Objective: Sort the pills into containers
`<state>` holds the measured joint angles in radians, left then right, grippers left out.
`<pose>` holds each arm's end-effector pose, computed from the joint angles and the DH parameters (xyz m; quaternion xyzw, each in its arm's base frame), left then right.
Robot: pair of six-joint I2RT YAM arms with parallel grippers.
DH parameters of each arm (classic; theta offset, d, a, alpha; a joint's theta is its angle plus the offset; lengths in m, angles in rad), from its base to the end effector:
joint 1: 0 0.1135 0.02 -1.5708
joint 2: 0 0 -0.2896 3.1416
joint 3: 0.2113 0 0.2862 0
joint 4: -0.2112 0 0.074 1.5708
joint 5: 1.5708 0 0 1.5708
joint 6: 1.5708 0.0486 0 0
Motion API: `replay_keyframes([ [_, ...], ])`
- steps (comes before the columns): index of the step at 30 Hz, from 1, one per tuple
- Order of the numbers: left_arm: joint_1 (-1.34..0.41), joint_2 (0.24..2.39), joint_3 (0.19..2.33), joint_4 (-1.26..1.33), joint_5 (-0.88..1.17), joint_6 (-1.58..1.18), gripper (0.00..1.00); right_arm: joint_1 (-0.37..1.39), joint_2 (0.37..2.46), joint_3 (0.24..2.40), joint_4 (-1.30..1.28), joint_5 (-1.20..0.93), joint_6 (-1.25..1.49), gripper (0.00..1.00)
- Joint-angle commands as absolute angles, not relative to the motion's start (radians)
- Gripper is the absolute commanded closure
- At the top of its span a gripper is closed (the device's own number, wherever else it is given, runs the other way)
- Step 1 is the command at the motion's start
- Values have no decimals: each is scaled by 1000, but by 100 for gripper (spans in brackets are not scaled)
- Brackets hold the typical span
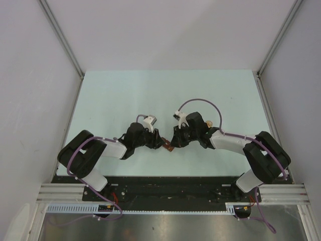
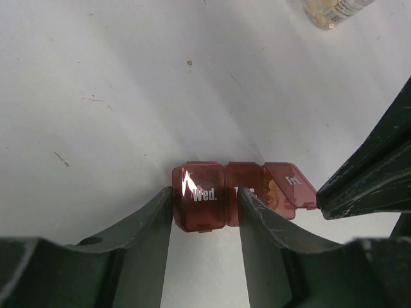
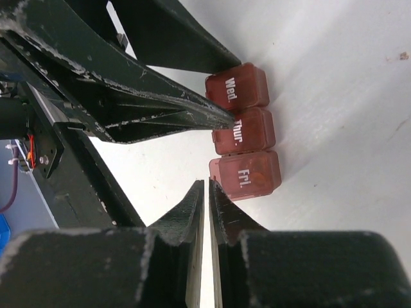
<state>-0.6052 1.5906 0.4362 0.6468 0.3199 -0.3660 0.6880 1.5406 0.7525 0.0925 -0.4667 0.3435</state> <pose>0.2370 -0.1826 0.1130 0.1817 0.8353 -0.3550 0.3785 0.2498 0.2336 0.1717 -0.2476 0.8514 0.3856 0.2554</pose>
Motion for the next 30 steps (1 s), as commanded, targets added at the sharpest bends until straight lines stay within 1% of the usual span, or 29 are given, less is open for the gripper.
replay_keyframes([
  [1,-600,1605,440,657,339,-365,51,706,1525,785,61,-473,311,89],
  [11,-600,1598,431,657,341,-370,52,716,1569,785,52,-410,318,91],
  [17,-600,1601,425,658,341,-371,52,736,1615,825,-32,-316,299,93],
  [25,-600,1600,420,661,345,-371,51,761,1686,844,-67,-245,293,95],
  [30,-601,1603,423,664,348,-371,52,769,1674,850,-89,-207,288,96],
])
